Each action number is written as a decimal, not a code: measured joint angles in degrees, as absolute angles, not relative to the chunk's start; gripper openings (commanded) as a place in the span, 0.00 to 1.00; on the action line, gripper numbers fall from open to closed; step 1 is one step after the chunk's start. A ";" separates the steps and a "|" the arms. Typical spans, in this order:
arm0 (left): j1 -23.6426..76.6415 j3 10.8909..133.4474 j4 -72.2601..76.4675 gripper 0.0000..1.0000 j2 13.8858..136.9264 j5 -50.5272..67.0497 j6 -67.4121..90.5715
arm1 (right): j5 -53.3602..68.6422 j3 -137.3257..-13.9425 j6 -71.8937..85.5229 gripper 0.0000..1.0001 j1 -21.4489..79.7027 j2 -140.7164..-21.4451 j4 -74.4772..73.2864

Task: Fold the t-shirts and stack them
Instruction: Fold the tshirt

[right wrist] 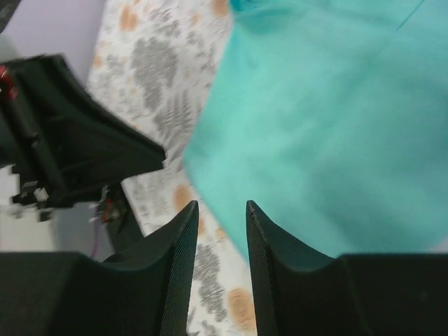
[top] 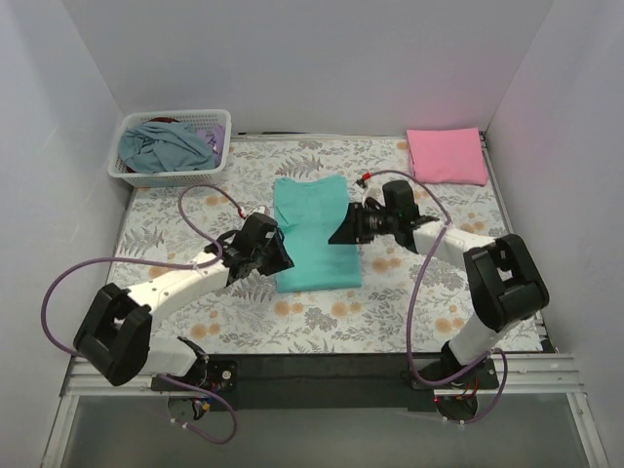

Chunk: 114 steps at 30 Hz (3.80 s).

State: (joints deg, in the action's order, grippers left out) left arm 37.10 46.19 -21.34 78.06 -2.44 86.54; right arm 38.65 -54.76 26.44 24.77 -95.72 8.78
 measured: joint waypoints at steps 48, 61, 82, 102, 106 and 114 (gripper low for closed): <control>26.57 21.30 -4.47 0.21 56.10 4.10 98.39 | 41.82 -37.56 63.75 0.37 42.06 -116.88 66.50; 26.57 21.30 -4.62 0.23 56.05 3.66 97.80 | 36.34 -34.94 62.61 0.36 42.78 -115.28 61.87; 26.57 22.13 -7.18 0.42 55.64 3.88 96.20 | 40.27 -26.98 56.05 0.35 34.37 -108.25 58.15; 36.27 45.12 -26.39 0.66 71.37 -6.59 84.44 | -2.70 -47.27 27.11 0.52 38.48 -78.61 -18.06; 38.59 46.76 -29.54 0.66 75.81 -8.38 83.74 | -3.88 -47.31 26.37 0.51 40.62 -82.08 -22.85; 39.90 46.89 -32.29 0.65 78.32 -9.80 83.85 | -5.02 -49.78 25.47 0.51 42.02 -86.59 -25.21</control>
